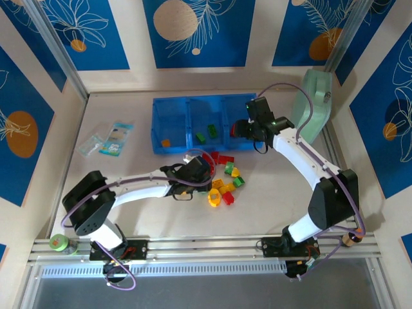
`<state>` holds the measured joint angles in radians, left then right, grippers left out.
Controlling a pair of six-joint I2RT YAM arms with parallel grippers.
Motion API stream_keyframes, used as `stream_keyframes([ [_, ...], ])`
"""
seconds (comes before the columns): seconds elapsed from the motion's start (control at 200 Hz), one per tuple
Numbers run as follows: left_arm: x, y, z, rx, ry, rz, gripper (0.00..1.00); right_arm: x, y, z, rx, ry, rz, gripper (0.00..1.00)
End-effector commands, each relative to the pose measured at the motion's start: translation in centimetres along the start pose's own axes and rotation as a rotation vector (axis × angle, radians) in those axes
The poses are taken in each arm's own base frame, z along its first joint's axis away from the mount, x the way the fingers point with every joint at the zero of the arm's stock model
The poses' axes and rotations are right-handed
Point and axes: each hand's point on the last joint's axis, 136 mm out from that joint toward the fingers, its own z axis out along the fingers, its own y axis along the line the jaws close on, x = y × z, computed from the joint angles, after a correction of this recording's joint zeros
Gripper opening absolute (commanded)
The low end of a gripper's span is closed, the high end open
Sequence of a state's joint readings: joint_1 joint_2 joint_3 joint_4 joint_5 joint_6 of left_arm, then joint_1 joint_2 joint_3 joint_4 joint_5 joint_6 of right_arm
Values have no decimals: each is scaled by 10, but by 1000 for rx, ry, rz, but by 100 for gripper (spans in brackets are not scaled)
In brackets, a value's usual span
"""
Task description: Sort the legos into containers by color
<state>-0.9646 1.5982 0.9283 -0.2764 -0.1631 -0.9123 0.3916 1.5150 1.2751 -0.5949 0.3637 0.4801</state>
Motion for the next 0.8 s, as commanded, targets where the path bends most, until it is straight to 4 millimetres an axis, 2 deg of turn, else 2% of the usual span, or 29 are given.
stream_keyframes([
  [0.0,-8,8,6,-50,-16,-66,51,4,-4,-8,-4,-26,27,61],
  [0.245,-11,13,24,-96,4,-73,50,24,-12,-5,-6,-8,45,60],
  [0.505,-7,27,38,-165,20,-83,49,32,-19,-7,-4,-8,52,60],
  [0.66,-6,37,38,-196,17,-77,42,36,-24,-9,-2,-10,60,60],
  [0.795,-4,39,36,-200,21,-57,31,39,-26,-10,-4,-10,70,60],
])
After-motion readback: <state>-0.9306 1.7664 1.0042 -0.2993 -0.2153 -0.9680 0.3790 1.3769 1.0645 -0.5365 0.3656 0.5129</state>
